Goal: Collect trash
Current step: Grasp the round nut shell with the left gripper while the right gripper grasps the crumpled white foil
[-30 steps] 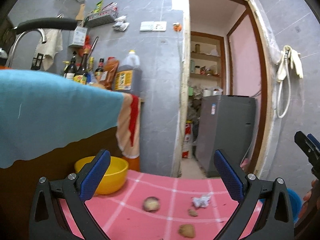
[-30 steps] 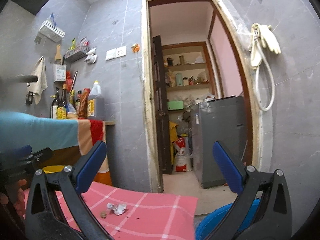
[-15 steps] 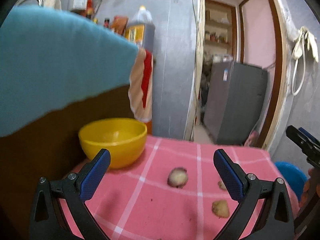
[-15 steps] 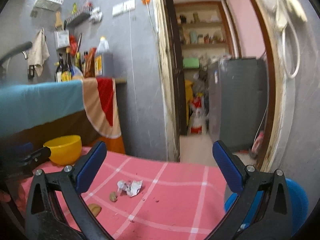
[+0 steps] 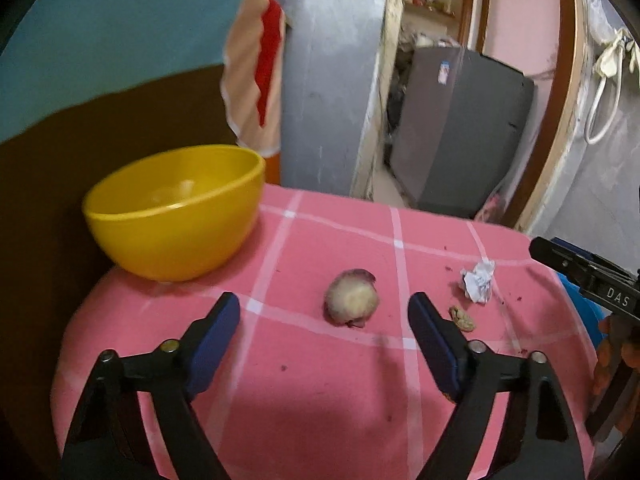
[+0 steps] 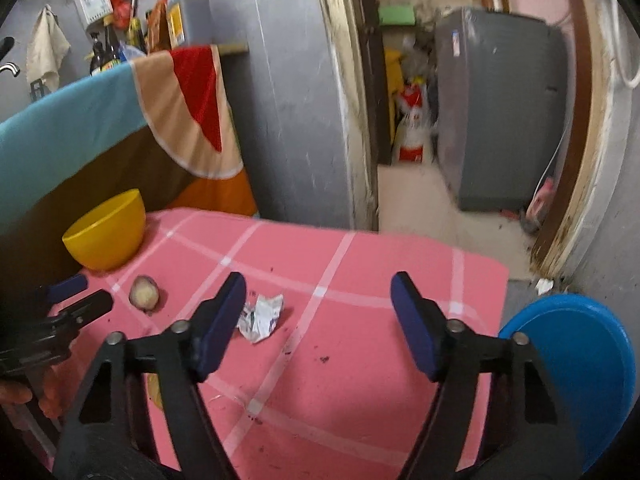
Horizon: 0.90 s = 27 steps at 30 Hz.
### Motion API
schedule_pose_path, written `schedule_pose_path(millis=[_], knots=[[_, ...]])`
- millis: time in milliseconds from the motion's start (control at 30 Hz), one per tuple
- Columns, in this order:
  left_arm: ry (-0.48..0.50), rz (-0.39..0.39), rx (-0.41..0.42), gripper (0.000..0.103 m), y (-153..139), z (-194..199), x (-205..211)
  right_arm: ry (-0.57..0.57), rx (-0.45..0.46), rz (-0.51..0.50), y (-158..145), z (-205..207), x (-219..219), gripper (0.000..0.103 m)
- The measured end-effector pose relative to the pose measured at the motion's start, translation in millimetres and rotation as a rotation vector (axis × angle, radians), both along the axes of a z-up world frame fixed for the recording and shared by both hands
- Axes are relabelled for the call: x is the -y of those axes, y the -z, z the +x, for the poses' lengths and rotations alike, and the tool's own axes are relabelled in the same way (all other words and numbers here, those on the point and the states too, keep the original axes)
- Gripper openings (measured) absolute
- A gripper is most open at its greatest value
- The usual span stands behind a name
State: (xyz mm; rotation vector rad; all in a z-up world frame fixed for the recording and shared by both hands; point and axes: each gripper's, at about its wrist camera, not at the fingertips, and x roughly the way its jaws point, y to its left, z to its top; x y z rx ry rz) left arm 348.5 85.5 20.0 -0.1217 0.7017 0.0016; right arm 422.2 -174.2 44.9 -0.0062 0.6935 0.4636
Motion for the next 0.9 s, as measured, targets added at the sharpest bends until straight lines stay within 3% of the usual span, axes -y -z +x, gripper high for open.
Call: schedule_pose_path(millis=[133,200,400,633,733,800,900], knots=[[0.026,-0.013,-0.075,0.066,6.0,18.9,7.8,-0.021,-0.035,-0.013,5.7,5.1,-6.5,0.073],[0.029,-0.027,-0.107,0.054,8.9,25.2,8.6,-0.035,-0.035,-0.026,7.8,6.3,-12.0,0.072],[0.016,-0.093,-0.133,0.048,10.3,32.1,-0.9,-0.111,-0.084,-0.077,19.2,11.6,-31.6,0.067],[0.016,-0.103,-0.139,0.041,9.5,39.6,-3.4,-0.163,-0.213,-0.052,38.0,26.1,-36.9,0.063],[0.030,-0.112,-0.134,0.033,8.8,37.2,-2.6,-0.176,-0.224,-0.046,39.3,26.4,-38.1,0.056],[0.047,-0.114,-0.135,0.026,9.6,37.0,-1.0,-0.189,-0.225,-0.048,39.9,25.4,-40.7,0.041],[0.055,-0.096,-0.135,0.024,9.0,37.2,2.8,-0.216,-0.224,-0.050,40.0,23.3,-45.0,0.025]])
